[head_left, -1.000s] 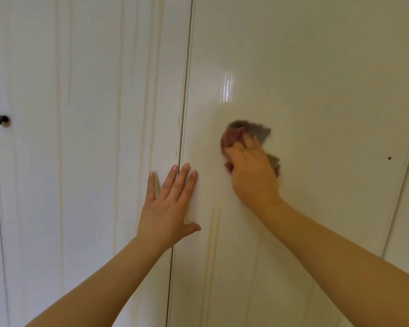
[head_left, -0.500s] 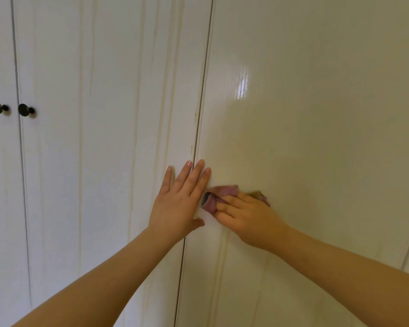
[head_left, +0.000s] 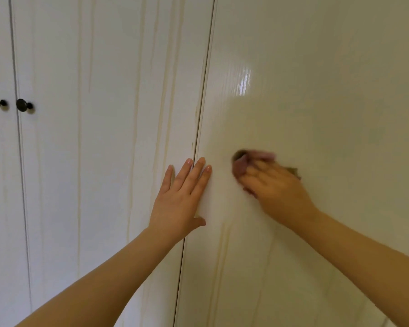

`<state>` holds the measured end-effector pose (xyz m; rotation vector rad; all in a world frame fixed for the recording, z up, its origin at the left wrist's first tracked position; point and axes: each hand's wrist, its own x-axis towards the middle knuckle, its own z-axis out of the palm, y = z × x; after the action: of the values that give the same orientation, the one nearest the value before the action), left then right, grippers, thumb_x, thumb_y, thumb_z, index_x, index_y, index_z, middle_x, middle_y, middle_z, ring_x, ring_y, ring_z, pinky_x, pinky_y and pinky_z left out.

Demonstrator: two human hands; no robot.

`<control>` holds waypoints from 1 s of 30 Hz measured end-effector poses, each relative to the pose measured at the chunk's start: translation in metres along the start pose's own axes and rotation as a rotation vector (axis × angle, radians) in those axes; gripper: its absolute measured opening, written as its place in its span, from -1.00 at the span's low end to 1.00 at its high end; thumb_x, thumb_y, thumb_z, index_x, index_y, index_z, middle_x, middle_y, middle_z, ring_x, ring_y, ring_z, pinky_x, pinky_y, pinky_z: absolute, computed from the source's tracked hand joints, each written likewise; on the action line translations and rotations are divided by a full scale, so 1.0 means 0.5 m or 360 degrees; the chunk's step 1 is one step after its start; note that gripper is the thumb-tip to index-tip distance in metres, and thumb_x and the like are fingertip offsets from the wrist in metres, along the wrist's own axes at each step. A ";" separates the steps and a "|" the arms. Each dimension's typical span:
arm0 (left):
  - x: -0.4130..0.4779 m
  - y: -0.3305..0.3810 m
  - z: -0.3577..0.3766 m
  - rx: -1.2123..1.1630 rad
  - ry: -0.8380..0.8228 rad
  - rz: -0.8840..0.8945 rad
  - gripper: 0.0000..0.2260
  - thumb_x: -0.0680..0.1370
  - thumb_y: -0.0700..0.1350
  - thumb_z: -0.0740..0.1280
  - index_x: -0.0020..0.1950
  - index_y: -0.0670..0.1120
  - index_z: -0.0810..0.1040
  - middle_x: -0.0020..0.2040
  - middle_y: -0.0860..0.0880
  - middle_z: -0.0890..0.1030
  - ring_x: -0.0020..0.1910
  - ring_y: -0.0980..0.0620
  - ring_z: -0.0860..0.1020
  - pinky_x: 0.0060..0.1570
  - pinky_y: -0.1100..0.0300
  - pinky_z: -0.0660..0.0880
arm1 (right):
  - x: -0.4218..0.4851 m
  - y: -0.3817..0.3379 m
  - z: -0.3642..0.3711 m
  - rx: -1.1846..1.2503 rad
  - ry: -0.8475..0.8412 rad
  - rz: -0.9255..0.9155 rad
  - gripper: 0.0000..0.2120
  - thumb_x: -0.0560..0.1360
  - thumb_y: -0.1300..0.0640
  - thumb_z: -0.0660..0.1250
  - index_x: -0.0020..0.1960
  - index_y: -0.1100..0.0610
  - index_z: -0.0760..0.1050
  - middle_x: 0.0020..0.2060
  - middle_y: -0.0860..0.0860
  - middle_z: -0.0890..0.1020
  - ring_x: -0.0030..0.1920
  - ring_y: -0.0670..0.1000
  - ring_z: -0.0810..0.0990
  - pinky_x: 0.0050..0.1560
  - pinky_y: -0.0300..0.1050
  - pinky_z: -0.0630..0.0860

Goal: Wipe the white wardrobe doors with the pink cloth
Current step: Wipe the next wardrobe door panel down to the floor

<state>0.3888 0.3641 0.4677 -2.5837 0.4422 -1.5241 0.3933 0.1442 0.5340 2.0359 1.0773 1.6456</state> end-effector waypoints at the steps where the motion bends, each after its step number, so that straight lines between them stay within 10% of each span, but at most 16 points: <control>1: -0.001 0.001 -0.001 0.0012 -0.0015 -0.0002 0.21 -0.02 0.23 0.62 0.49 -0.15 0.16 0.49 -0.13 0.21 0.44 -0.13 0.17 0.40 -0.19 0.13 | -0.002 -0.014 0.010 0.0007 0.0083 0.0216 -0.72 0.48 0.30 0.16 0.06 0.26 0.60 0.03 0.17 0.64 0.13 0.15 0.56 0.21 0.02 0.35; 7: -0.003 -0.006 -0.006 0.0036 -0.0015 0.0038 0.20 -0.01 0.19 0.63 0.49 -0.16 0.16 0.48 -0.16 0.28 0.44 -0.14 0.17 0.36 -0.16 0.07 | -0.054 -0.028 -0.009 0.0027 -0.0174 -0.0452 -0.62 0.57 0.32 0.02 0.01 0.19 0.63 0.02 0.08 0.66 0.06 0.08 0.63 0.10 -0.08 0.39; 12: -0.002 0.004 -0.004 0.0075 -0.0033 -0.0016 0.22 -0.03 0.25 0.61 0.48 -0.18 0.17 0.46 -0.18 0.30 0.43 -0.16 0.18 0.34 -0.23 0.16 | -0.019 -0.001 0.012 -0.0017 0.0228 0.0484 -0.74 0.50 0.28 0.16 0.05 0.30 0.59 0.06 0.21 0.63 0.20 0.19 0.49 0.28 0.06 0.30; 17: -0.005 -0.005 -0.006 0.0093 -0.0060 0.0048 0.22 -0.02 0.22 0.62 0.49 -0.16 0.15 0.48 -0.16 0.27 0.44 -0.14 0.17 0.38 -0.17 0.04 | -0.087 -0.067 0.014 0.0111 -0.0175 -0.0443 -0.55 0.59 0.32 -0.07 0.05 0.18 0.60 0.03 0.07 0.66 0.13 0.08 0.49 0.17 -0.08 0.33; 23: -0.002 0.000 -0.003 0.0049 -0.0048 0.0017 0.25 -0.04 0.21 0.63 0.50 -0.16 0.14 0.49 -0.14 0.21 0.44 -0.14 0.15 0.37 -0.17 0.02 | 0.009 -0.023 0.019 0.0086 0.0236 0.0570 -0.74 0.44 0.31 0.16 0.02 0.32 0.57 0.00 0.24 0.63 0.08 0.23 0.55 0.15 0.08 0.39; 27: -0.004 -0.004 -0.009 0.0069 -0.0059 0.0043 0.24 -0.05 0.20 0.63 0.49 -0.17 0.15 0.48 -0.16 0.27 0.44 -0.14 0.16 0.37 -0.17 0.01 | -0.070 -0.106 0.036 0.0200 -0.0183 -0.0256 -0.60 0.56 0.37 -0.03 0.11 0.24 0.57 0.04 0.14 0.64 0.10 0.15 0.60 0.15 0.01 0.44; 30: -0.002 -0.006 -0.009 0.0086 -0.0057 0.0047 0.23 -0.03 0.20 0.63 0.50 -0.16 0.15 0.50 -0.14 0.21 0.45 -0.13 0.15 0.39 -0.17 -0.02 | -0.066 -0.002 -0.004 0.0147 -0.0005 -0.0040 -0.75 0.53 0.30 0.14 0.13 0.23 0.52 0.05 0.17 0.64 0.10 0.15 0.59 0.11 -0.02 0.40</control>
<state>0.3851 0.3677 0.4698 -2.5477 0.4274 -1.4574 0.3892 0.1211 0.5107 2.0724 1.1934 1.6078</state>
